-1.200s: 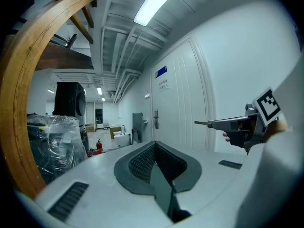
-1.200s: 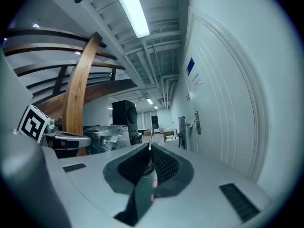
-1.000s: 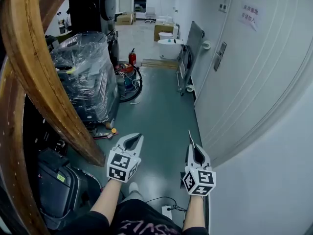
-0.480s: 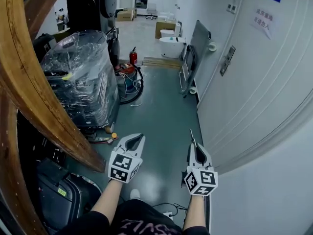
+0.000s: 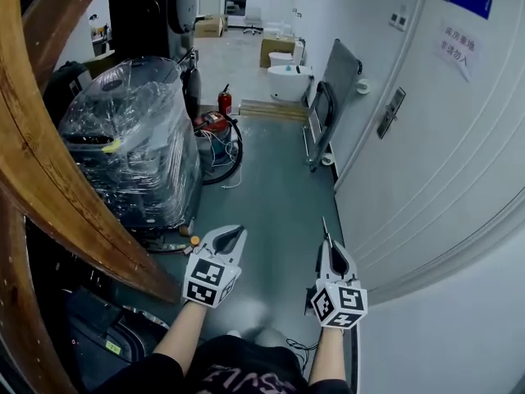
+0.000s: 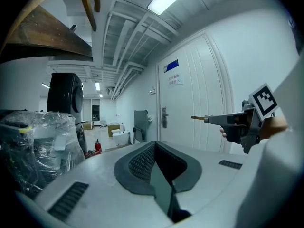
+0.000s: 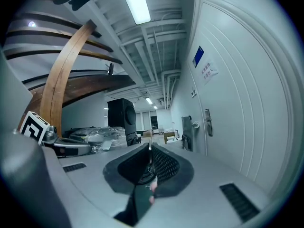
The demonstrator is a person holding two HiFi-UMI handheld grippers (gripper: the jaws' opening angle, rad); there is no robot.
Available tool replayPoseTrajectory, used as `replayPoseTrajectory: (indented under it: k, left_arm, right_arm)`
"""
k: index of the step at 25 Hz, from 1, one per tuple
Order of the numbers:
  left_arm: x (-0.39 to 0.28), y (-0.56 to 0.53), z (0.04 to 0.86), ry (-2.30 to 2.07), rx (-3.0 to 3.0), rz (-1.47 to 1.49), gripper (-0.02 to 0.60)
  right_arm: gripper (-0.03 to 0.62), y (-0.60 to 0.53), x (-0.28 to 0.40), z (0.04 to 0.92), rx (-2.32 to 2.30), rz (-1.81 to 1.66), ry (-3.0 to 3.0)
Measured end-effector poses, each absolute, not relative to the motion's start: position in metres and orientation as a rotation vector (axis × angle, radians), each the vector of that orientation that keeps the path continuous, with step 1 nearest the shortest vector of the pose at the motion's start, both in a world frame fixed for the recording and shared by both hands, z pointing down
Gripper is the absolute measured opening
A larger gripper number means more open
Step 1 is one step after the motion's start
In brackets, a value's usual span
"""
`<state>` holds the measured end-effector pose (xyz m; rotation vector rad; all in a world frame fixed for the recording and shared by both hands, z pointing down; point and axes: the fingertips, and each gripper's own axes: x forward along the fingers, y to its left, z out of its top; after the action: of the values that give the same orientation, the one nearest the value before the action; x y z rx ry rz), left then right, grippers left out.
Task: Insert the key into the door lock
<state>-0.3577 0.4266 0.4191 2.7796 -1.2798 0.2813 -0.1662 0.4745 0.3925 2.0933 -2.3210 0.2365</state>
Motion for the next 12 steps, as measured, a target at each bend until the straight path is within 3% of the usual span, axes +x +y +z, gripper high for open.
replayPoseTrajectory:
  k: [12]
  left_arm:
    - [-0.344, 0.378, 0.424, -1.214, 2.826, 0.302, 0.012]
  right_arm:
    - [0.080, 0.424, -0.156, 0.395, 2.132, 0.214, -2.291]
